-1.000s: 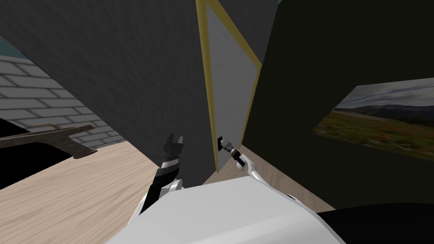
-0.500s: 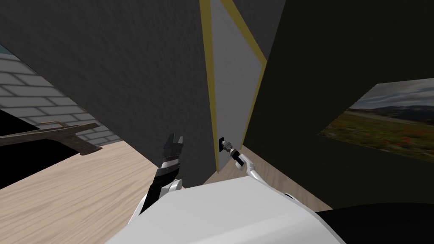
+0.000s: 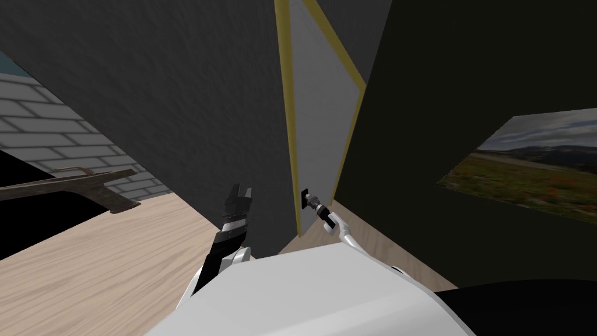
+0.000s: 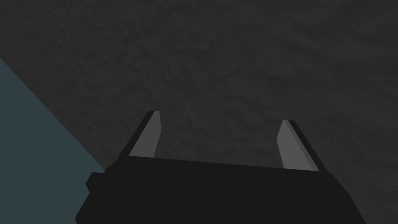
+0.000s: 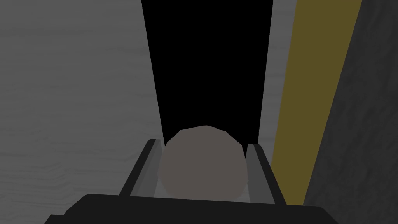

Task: Pull the door open

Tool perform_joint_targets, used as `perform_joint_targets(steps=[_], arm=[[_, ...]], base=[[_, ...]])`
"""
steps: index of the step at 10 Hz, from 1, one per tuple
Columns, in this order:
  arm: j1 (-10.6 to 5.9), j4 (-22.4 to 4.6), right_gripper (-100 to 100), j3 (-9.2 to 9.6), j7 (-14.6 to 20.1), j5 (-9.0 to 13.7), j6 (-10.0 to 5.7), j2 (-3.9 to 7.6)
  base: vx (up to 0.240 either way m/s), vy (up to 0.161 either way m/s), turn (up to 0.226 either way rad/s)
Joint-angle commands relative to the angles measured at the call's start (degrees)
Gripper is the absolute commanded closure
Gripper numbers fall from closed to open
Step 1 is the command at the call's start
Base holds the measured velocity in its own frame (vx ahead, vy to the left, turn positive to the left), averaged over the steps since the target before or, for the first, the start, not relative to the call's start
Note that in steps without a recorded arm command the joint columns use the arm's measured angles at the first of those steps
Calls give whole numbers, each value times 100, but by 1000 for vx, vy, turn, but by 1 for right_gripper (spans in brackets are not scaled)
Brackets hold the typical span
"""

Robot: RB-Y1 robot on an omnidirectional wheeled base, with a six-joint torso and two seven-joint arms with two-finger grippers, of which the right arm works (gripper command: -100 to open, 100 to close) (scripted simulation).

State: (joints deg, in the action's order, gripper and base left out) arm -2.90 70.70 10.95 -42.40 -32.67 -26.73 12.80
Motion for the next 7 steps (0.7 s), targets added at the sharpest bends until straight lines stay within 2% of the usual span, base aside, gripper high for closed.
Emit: perform_joint_targets(steps=[1, 3, 4, 5, 6, 7], arm=[[-34, -46, 100, -27, 28, 275, 141, 11], [-54, -68, 100, -24, 64, 608, 355, 15], [-54, -68, 100, -24, 64, 699, 355, 15], [-66, -81, 100, -22, 86, 894, 486, 18], [-66, -81, 100, -22, 86, 966, 486, 18], [-78, -94, 100, -19, 108, 1172, 619, 20]], base=[[-54, -9, -18], [-62, -5, -18], [-46, -7, -6], [-44, 1, -12], [-33, 5, -5], [-36, 2, -8]])
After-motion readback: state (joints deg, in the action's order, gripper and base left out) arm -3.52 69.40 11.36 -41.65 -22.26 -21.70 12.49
